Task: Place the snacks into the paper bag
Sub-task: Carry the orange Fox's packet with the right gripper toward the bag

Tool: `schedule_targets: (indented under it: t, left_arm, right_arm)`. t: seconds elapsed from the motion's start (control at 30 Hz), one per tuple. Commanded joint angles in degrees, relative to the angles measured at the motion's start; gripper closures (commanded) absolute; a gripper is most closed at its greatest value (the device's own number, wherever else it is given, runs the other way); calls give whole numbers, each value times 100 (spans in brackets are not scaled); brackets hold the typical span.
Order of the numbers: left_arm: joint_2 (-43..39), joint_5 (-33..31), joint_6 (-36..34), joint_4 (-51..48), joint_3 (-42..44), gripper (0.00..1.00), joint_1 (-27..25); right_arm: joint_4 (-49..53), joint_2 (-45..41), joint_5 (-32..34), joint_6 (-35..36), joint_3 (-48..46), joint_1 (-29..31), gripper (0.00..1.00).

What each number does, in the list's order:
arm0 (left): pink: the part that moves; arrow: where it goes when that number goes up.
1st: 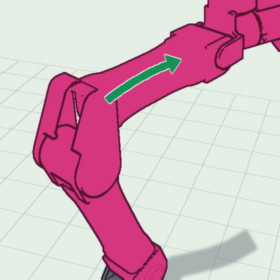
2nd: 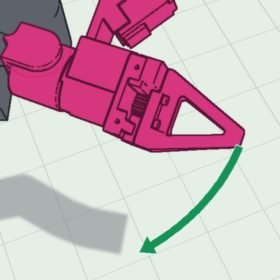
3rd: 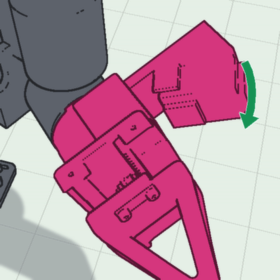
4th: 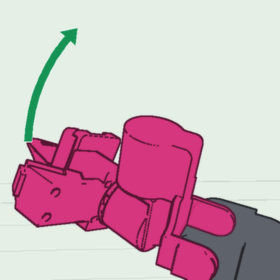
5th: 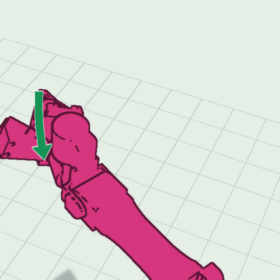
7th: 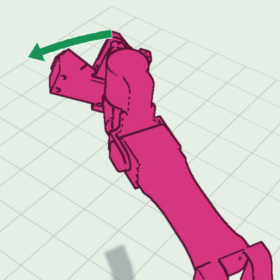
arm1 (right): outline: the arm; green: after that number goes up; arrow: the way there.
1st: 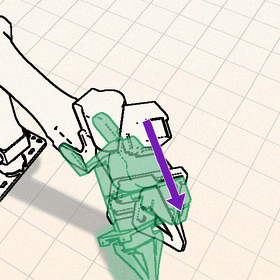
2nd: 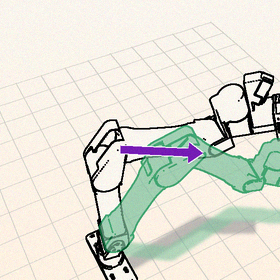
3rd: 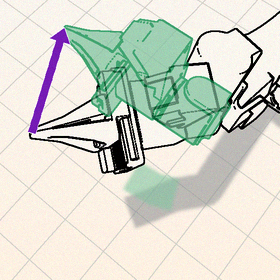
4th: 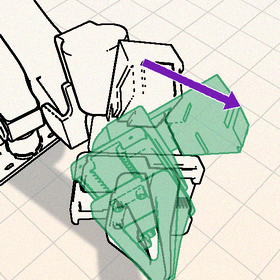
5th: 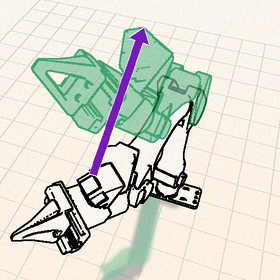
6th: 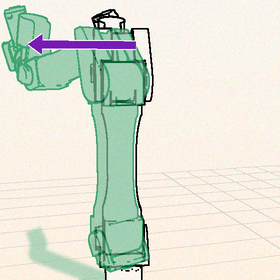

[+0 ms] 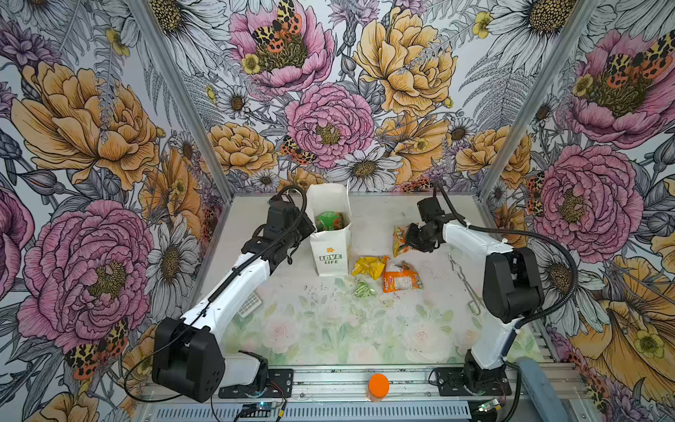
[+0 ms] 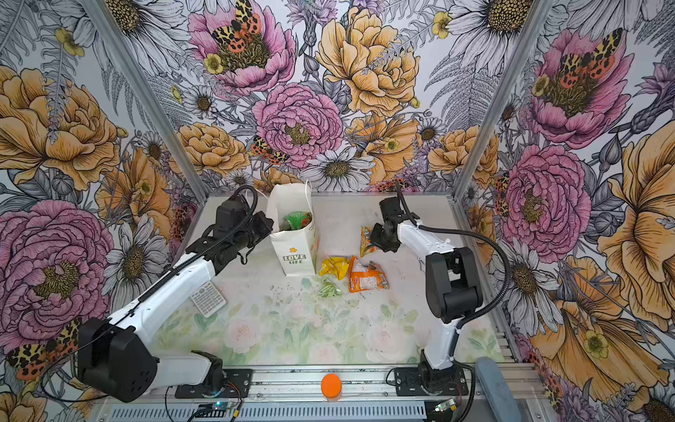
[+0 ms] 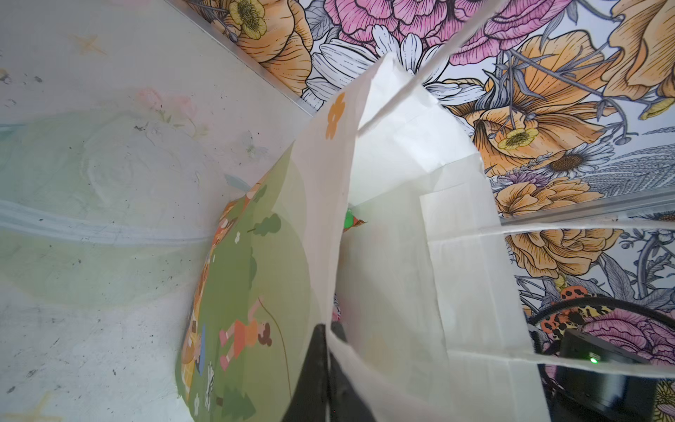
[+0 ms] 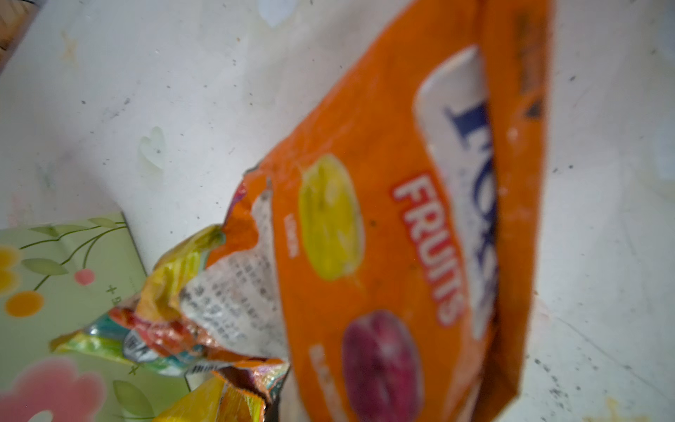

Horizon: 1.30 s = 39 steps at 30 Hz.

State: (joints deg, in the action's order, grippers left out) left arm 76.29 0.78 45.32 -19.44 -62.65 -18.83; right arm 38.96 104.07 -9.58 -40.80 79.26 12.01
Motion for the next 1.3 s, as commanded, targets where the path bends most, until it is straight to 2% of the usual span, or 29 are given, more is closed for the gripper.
schedule_targets:
  t: [0.0, 0.47, 0.6, 0.73, 0.97, 1.27]
  left_arm:
    - [105, 1, 29, -262, 65, 100, 13]
    - [70, 10, 29, -254, 64, 100, -9]
    - [78, 3, 37, -262, 43, 100, -24]
    - [79, 10, 38, -262, 35, 100, -43]
    - [70, 7, 38, -263, 29, 100, -59]
    - [70, 27, 29, -262, -9, 100, -68]
  right_arm:
    - [-101, -631, -138, 227, 280, -24, 100]
    - [-91, -2085, -327, 926, 1122, 108, 100]
    - [-90, -2369, -173, 1175, 1463, 453, 100]
    - [-85, -2547, 290, 1556, 1900, 1139, 100]
    - [-83, -2367, 690, 1999, 2601, 1986, 100]
    - [-48, -1527, 1565, 2605, 3324, 2939, 100]
